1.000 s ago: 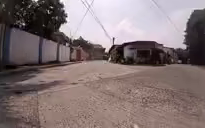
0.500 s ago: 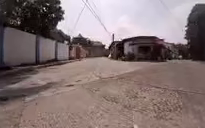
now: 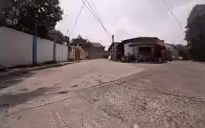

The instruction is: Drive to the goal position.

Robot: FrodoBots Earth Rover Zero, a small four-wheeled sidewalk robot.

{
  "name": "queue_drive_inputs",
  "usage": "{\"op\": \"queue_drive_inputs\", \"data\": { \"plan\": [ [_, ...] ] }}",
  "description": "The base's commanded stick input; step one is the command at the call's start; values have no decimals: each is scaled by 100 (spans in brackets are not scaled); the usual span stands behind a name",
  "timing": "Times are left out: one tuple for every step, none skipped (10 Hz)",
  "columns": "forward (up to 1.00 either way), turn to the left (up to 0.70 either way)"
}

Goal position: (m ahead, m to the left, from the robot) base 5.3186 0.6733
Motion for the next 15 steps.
{"op": "queue_drive_inputs", "data": {
  "plan": [
    [70, 0],
    [70, 0],
    [70, 0],
    [70, 0],
    [70, 0],
    [70, 0],
    [70, 0],
    [70, 0],
    [70, 0],
    [70, 0],
    [70, 0],
    [70, 0],
    [70, 0],
    [70, 0],
    [70, 0]
  ]
}}
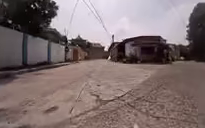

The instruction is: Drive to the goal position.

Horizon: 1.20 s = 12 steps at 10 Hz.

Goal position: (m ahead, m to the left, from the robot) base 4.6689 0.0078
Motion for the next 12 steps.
{"op": "queue_drive_inputs", "data": {
  "plan": [
    [70, 0],
    [70, 0],
    [70, 0],
    [70, 0],
    [70, 0],
    [70, 0],
    [70, 0],
    [70, 0],
    [70, 0],
    [70, 0],
    [70, 0],
    [70, 0]
  ]
}}
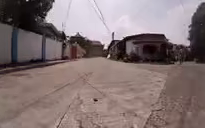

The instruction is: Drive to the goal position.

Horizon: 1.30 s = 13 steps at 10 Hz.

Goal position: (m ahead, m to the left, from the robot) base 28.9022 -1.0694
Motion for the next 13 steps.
{"op": "queue_drive_inputs", "data": {
  "plan": [
    [70, 0],
    [70, 0],
    [70, 0],
    [70, 0],
    [70, 0],
    [70, 0],
    [70, 0],
    [70, 0],
    [70, 0],
    [70, 0],
    [70, 0],
    [70, 0],
    [70, 0]
  ]
}}
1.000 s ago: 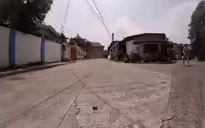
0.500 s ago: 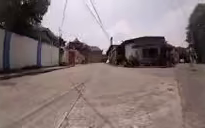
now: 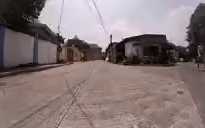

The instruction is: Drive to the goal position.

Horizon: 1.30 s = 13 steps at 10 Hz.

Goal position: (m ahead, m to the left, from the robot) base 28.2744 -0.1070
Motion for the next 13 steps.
{"op": "queue_drive_inputs", "data": {
  "plan": [
    [70, 0],
    [70, 0],
    [70, 0],
    [70, 0],
    [70, 0],
    [70, 0],
    [70, 0],
    [70, 0],
    [70, 0],
    [70, 0],
    [70, 0],
    [70, 0],
    [70, 0]
  ]
}}
